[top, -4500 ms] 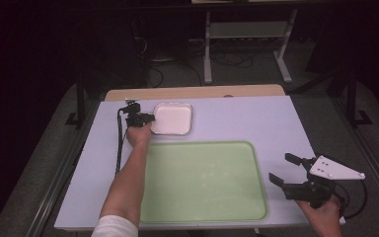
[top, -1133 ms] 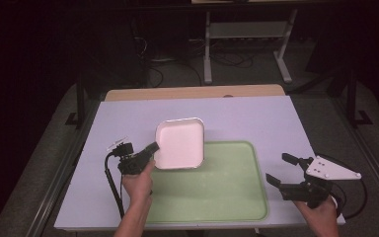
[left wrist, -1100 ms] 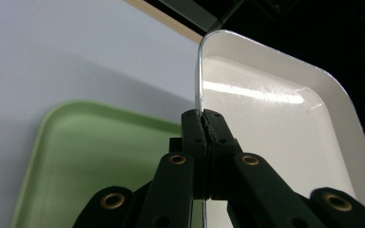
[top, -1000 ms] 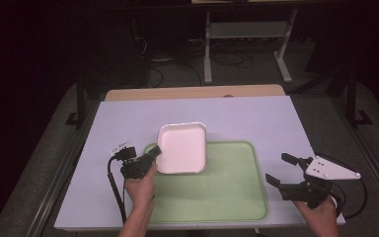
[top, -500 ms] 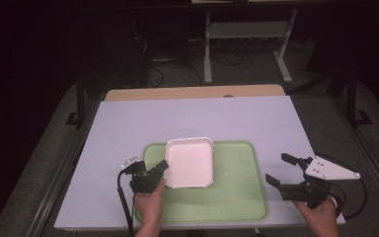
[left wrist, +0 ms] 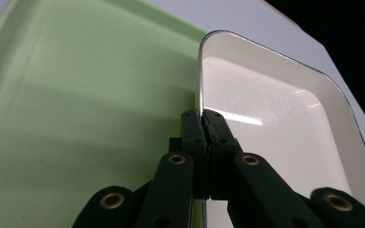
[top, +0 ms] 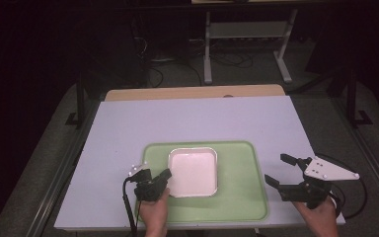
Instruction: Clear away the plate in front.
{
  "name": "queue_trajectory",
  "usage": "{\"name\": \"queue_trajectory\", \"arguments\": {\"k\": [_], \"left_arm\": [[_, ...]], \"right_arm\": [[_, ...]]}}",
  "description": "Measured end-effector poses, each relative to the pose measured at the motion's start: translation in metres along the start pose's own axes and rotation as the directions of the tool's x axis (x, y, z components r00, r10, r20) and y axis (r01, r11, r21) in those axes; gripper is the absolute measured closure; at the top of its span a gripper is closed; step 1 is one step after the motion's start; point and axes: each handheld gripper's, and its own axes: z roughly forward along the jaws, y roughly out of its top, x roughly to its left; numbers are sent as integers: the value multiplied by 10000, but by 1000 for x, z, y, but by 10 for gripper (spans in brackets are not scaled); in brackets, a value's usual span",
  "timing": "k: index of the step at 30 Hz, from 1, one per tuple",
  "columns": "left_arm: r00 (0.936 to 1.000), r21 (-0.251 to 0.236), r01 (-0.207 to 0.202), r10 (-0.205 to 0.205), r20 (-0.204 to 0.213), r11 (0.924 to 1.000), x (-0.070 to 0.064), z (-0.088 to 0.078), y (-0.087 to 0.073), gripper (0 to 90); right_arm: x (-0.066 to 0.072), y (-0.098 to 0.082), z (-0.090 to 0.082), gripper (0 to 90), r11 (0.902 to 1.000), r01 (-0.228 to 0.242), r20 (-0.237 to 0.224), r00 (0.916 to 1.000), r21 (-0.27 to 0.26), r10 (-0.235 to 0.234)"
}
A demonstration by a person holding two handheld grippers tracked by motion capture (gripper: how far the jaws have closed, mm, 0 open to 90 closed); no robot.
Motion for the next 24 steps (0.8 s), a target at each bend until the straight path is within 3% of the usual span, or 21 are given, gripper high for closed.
{"name": "queue_trajectory", "arguments": {"k": [24], "left_arm": [[9989, 615, -42, 71, -468, 9981, -6, 13, -6, 874]], "right_arm": [[-1, 0, -1, 138, 10000, -14, -13, 10000, -22, 14]]}}
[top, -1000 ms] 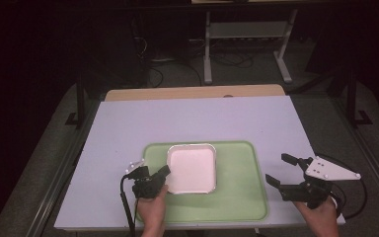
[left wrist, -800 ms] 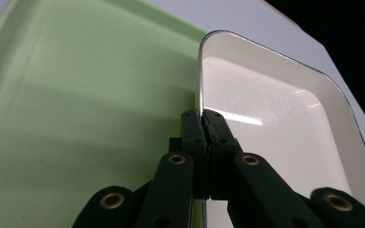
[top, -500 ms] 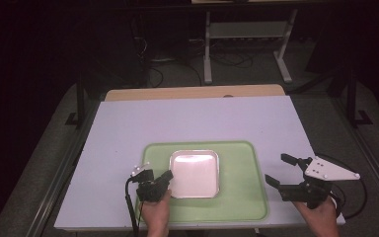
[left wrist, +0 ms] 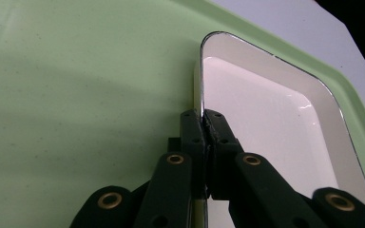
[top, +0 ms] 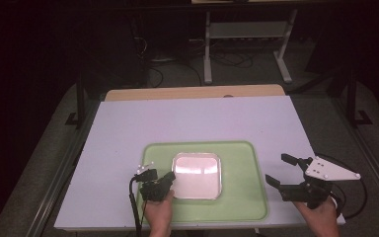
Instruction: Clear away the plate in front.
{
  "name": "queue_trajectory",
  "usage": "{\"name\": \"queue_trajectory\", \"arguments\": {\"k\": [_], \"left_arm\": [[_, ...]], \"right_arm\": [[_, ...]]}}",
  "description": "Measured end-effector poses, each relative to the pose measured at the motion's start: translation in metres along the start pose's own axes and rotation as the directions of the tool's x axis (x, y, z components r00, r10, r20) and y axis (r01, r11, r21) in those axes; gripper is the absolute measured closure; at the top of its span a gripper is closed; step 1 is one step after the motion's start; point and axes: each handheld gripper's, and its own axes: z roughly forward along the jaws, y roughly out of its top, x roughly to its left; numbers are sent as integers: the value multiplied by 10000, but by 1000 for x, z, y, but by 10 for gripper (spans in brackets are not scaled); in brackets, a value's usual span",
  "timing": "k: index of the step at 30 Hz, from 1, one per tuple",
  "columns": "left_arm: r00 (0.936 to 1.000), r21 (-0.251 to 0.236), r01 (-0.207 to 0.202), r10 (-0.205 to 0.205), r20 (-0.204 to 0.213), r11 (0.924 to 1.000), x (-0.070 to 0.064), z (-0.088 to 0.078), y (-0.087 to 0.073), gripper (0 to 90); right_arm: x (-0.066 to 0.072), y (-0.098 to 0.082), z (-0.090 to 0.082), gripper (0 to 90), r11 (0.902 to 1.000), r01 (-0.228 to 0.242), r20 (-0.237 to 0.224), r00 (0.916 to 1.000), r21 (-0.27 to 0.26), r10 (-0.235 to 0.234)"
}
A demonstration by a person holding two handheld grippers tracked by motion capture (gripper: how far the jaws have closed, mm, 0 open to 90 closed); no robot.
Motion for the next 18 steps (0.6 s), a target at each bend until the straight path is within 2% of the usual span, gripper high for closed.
{"name": "queue_trajectory", "arguments": {"k": [18], "left_arm": [[9998, -13, 180, -181, -74, 9998, 2, -2, -1, 869]], "right_arm": [[0, 0, 2, 137, 10000, 9, -77, 10000, 16, -9]]}}
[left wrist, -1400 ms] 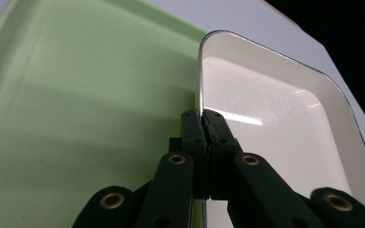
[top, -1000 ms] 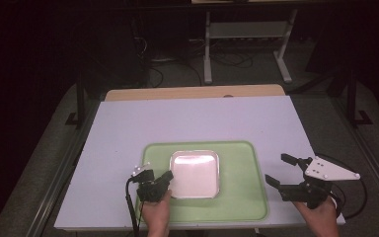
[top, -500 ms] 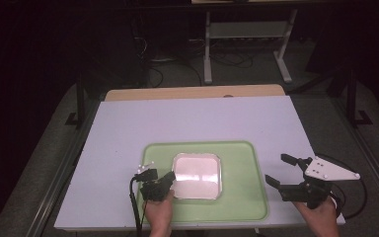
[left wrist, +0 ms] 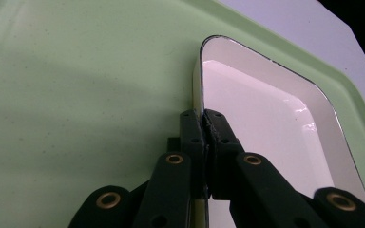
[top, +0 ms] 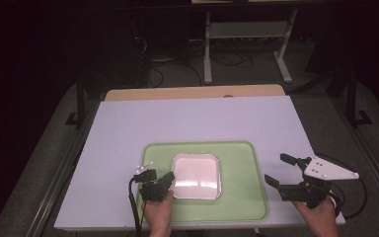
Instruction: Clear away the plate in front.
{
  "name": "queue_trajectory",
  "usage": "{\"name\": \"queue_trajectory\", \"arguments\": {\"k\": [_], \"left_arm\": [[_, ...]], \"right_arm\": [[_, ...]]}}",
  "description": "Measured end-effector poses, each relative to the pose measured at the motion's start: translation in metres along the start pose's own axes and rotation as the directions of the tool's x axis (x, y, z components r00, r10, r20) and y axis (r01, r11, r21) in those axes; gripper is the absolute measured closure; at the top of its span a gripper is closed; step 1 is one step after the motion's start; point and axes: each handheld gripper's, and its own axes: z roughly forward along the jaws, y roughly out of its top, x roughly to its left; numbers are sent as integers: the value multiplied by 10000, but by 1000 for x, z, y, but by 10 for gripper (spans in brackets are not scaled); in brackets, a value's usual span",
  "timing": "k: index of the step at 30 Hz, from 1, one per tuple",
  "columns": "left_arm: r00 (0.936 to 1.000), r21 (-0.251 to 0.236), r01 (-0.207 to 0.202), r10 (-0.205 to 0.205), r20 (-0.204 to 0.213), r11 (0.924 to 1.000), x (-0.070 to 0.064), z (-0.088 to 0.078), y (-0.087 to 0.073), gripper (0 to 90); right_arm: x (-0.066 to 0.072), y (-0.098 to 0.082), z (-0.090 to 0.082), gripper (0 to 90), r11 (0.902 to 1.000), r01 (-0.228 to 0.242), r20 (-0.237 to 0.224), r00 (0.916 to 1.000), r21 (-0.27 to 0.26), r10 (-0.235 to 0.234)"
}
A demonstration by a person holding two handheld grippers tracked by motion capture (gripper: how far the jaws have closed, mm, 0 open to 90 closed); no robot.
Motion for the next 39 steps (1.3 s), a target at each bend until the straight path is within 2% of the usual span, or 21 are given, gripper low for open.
{"name": "queue_trajectory", "arguments": {"k": [22, 29, 36, 37, 39], "left_arm": [[9993, 3, 325, -325, 206, 9995, 2, -5, -6, 853], [9991, -184, 351, -346, 248, 9992, 5, -9, -3, 799], [9991, -576, -62, 85, 413, 9983, 9, -21, 2, 763], [9984, -638, -257, 288, 477, 9976, 10, -24, 3, 748], [9977, -703, -402, 439, 511, 9967, 10, -25, 4, 730]], "right_arm": [[1, 2, 5, 138, 10000, 78, -109, 9999, 36, -77], [2, 2, 6, 137, 9999, 121, -114, 9999, 46, -120], [1, 2, 4, 137, 9999, 109, -54, 9999, 39, -109], [0, 1, 4, 137, 10000, 40, -11, 10000, 64, -40], [-1, 1, 3, 137, 10000, 22, 14, 10000, 48, -22]]}}
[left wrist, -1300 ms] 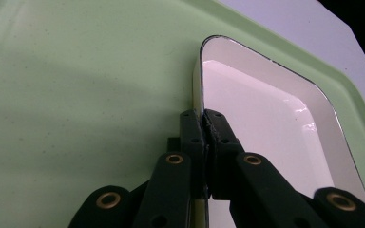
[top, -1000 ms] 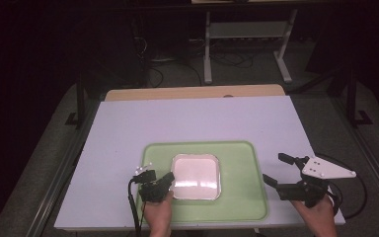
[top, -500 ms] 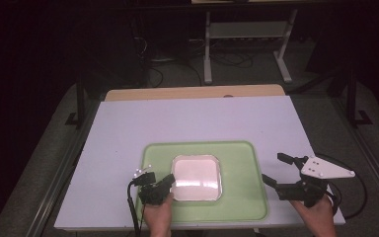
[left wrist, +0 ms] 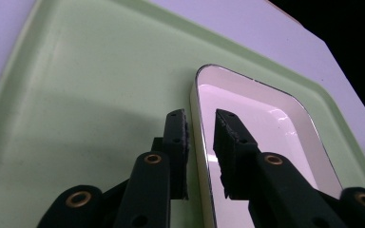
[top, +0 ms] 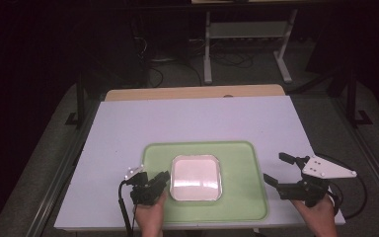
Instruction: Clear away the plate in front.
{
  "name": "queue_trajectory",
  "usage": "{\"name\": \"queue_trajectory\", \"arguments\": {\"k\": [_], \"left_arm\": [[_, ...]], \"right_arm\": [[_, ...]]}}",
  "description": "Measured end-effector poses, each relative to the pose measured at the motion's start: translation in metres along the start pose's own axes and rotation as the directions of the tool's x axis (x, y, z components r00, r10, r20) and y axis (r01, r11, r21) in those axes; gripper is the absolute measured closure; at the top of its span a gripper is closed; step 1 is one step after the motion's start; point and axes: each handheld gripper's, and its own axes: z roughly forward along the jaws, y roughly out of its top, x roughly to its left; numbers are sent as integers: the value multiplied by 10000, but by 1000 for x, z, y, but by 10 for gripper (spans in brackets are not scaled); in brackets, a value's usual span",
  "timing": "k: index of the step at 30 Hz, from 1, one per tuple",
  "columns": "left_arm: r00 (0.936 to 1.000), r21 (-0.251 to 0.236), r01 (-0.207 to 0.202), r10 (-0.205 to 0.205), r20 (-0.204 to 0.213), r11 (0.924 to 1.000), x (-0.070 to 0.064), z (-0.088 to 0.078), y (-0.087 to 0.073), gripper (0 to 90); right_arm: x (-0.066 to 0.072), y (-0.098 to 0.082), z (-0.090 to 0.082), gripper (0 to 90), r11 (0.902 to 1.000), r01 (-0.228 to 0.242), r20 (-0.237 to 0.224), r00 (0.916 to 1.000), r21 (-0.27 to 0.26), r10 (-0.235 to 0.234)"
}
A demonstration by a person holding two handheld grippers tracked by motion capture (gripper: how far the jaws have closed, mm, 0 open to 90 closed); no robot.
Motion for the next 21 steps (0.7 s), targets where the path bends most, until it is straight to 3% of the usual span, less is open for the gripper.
{"name": "queue_trajectory", "arguments": {"k": [1, 4, 5, 11, 21], "left_arm": [[9996, -22, -240, 240, 117, 9997, 0, -3, 1, 717], [9987, -72, -451, 452, 255, 9990, 0, -5, 3, 683], [9970, -28, -600, 600, 493, 9982, -1, -7, 5, 671], [9907, -243, -1144, 1159, 713, 9931, -3, -12, 8, 598], [9687, -267, -2132, 2149, 1241, 9766, -5, -15, 13, 501]], "right_arm": [[0, 0, 0, 137, 10000, -9, 14, 10000, 1, 9], [0, 0, 0, 137, 10000, 6, 26, 10000, 16, -6], [0, 0, 0, 137, 10000, 10, 34, 10000, 40, -10], [1, 0, 1, 137, 10000, 26, 53, 10000, 52, -26], [1, 0, 2, 137, 10000, 3, 81, 10000, 97, -4]]}}
